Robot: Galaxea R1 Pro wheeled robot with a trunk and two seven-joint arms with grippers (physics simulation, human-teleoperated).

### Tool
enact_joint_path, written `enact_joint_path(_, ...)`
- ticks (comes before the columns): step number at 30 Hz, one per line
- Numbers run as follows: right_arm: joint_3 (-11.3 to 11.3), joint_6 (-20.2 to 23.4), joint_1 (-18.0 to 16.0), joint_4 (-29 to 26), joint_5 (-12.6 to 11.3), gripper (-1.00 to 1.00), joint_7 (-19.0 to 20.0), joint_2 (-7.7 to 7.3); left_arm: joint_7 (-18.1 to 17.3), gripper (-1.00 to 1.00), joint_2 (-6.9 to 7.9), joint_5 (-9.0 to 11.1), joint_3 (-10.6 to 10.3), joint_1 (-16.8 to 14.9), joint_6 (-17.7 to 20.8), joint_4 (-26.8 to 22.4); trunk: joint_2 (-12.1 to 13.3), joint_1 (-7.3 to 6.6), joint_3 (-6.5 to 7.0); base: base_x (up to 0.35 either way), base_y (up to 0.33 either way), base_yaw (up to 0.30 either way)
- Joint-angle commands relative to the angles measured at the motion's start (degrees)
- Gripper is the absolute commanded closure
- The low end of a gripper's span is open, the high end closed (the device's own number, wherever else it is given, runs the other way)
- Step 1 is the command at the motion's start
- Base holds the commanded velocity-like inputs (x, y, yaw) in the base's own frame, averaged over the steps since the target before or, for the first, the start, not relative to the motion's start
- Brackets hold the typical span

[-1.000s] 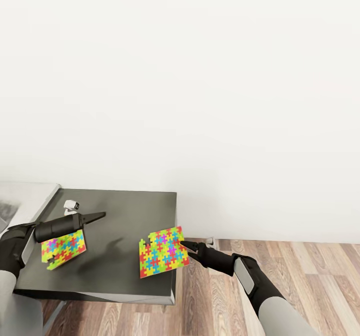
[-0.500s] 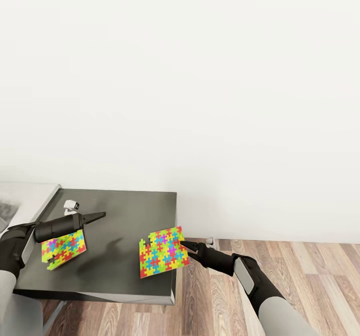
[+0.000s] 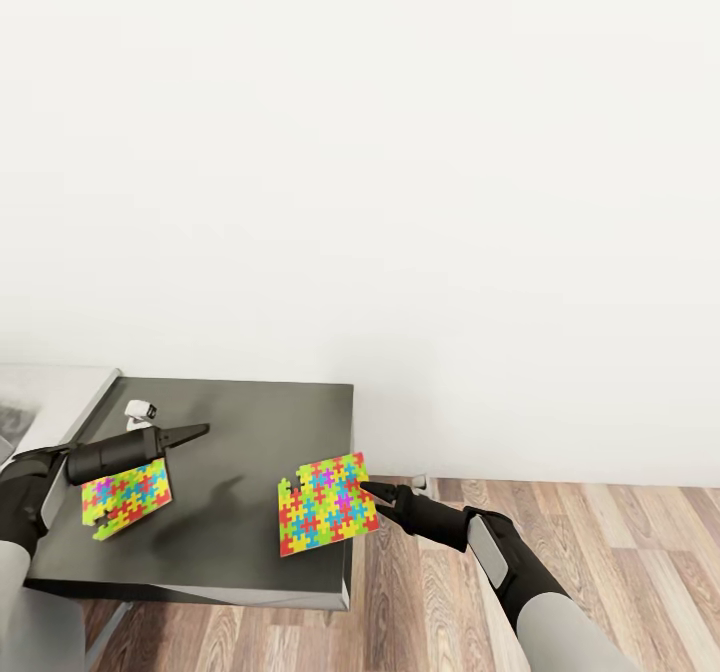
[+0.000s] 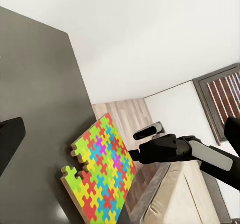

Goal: Put all the toys in the child's room - the three board games (two on the bed and one on the table), the two jigsaw puzzles on the table, and the tennis ball on the table - inside the toy box on the table in the child's room.

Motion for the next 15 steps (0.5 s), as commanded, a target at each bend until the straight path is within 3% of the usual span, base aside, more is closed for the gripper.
enact_joint_path(1,-0.3,0.4,0.0,0.0,0.0,-1.00,0.1,0.07,-0.4,-1.00,0.08,0.0,0.0,0.0,0.6,0.0,-0.5,0.23,-0.24,0.000,0.000,0.000)
enact_joint_path(5,-0.3,0.4,0.0,0.0,0.0,-1.00,0.1,0.09,-1.0,-1.00,0.27,-0.1,0.0,0.0,0.6,0.0,-2.1,1.11,-0.96,0.000,0.000,0.000)
enact_joint_path(15,-0.3,0.4,0.0,0.0,0.0,-1.00,0.1,0.10,-1.5,-1.00,0.53,-0.1,0.0,0.0,0.6,0.0,-2.1,1.11,-0.96,0.000,0.000,0.000)
